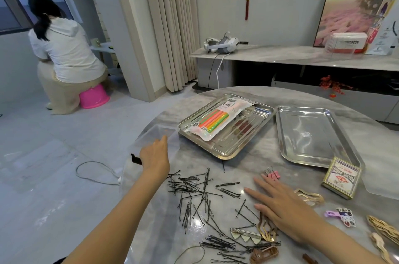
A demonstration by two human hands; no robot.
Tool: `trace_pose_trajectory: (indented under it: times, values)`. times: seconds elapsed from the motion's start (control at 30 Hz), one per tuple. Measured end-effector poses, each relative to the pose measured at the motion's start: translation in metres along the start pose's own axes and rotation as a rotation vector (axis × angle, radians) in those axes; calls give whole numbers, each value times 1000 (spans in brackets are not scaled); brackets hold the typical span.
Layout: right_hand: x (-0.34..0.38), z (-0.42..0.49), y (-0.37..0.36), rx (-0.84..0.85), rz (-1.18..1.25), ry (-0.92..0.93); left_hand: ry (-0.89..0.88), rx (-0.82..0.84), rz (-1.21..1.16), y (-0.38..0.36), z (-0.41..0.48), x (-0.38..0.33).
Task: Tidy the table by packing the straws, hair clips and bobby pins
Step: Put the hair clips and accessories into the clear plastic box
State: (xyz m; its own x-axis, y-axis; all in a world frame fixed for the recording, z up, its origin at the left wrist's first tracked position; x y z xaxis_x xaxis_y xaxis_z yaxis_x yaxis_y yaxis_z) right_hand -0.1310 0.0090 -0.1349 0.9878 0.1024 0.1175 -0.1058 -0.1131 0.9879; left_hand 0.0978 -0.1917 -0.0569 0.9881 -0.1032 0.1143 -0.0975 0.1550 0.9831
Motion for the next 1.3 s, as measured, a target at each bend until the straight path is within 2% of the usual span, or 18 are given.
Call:
trace_pose_trajectory:
  times: [0.17, 0.3, 0.37, 0.43, 0.5, 0.6, 0.73, 0.8, 0.9, 1.03, 1.13, 1.3]
  values:
    - [10, -2, 1, 27, 56, 48, -17, -22, 16, -10, 0, 7]
    - [18, 0, -3, 38, 72, 97, -44, -147, 81, 2, -10, 2]
    - [18, 0, -4, 40, 68, 100, -124, -248, 99, 7, -18, -14]
    - [16, 1, -4, 36, 58, 94, -293, -291, 41, 4, -32, -41]
    - [11, 2, 0, -8, 38, 80, -429, -161, -153, -5, -52, -66]
    - [3, 2, 12, -113, 67, 63, -583, 158, -306, -28, -95, -102]
    - [-8, -3, 25, -143, 110, 30, -758, 293, -416, -28, -147, -139]
    - [-13, -6, 29, -148, 135, 32, -806, 429, -457, -26, -168, -154]
    - [-12, -11, 31, -92, 171, 43, -797, 631, -400, -31, -189, -163]
    - [-1, -14, 21, 25, 247, 76, -796, 615, -367, -24, -197, -171]
    - [3, -15, 11, 95, 269, 74, -726, 669, -315, -26, -196, -171]
    - [-7, -12, 7, 91, 327, 8, -627, 798, -229, -32, -193, -167]
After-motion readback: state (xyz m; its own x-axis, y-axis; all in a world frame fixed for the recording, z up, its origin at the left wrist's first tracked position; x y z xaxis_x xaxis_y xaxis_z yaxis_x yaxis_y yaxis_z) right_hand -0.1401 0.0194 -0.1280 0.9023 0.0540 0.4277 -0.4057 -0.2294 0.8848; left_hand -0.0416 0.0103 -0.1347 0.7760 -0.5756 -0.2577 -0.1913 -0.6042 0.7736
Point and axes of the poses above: each hand's wrist, its own z-axis towards the middle knuckle, its own y-axis out of the back of the hand, x = y × z, the point moved 9 cm from there along z, towards the middle knuckle, and after that the axes turned 5 degrees about y, right-handed, at the moved point
